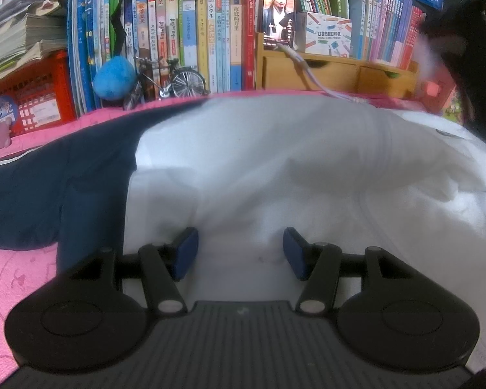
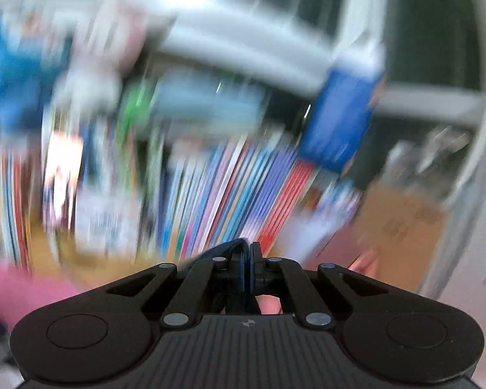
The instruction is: Fold clothes
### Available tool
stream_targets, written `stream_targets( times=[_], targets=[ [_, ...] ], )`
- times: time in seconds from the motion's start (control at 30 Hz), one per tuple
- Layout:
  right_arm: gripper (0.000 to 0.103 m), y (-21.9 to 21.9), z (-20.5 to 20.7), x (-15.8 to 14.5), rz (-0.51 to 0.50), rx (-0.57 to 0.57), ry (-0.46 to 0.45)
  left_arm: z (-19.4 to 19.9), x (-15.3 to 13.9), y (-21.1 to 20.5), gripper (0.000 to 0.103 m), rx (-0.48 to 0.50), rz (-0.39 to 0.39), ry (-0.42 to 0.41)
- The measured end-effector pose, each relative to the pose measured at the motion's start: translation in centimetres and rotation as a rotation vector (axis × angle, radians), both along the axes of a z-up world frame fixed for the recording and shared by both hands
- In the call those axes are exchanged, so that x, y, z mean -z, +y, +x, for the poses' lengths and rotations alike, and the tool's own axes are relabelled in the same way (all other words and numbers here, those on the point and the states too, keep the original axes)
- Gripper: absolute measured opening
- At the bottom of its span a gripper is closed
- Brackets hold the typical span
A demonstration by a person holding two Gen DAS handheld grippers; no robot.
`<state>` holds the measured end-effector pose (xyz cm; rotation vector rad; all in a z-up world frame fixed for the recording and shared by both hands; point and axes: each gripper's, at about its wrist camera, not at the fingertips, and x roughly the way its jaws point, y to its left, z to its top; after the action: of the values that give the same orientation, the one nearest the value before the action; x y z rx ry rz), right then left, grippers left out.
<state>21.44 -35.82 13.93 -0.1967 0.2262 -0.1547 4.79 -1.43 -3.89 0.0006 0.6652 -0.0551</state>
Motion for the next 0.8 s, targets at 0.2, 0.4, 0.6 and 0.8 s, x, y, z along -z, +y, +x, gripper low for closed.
stream_targets(
  times=[0.2, 0.4, 0.6, 0.8],
  targets=[
    [0.006, -11.3, -6.1, -0.6, 0.124, 0.190, -0.040, 0.0, 0.0, 0.0, 0.058, 0.001, 0.000, 0.000],
    [0.016, -23.5, -6.9, 10.1, 0.357, 0.443, 0.354, 0.0, 0.1, -0.2, 0.058, -0.002, 0.002, -0.002],
    [0.069, -20.8, -10.4, 11.8, 0.354, 0.232, 0.396, -0.1, 0.3, -0.5, 0.058, -0.004, 0.007, -0.006],
    [0.088, -12.9, -9.8, 7.8, 0.459, -0.175, 0.349, -0.6, 0.8, -0.6, 0.055, -0.009, -0.030, -0.001]
  ],
)
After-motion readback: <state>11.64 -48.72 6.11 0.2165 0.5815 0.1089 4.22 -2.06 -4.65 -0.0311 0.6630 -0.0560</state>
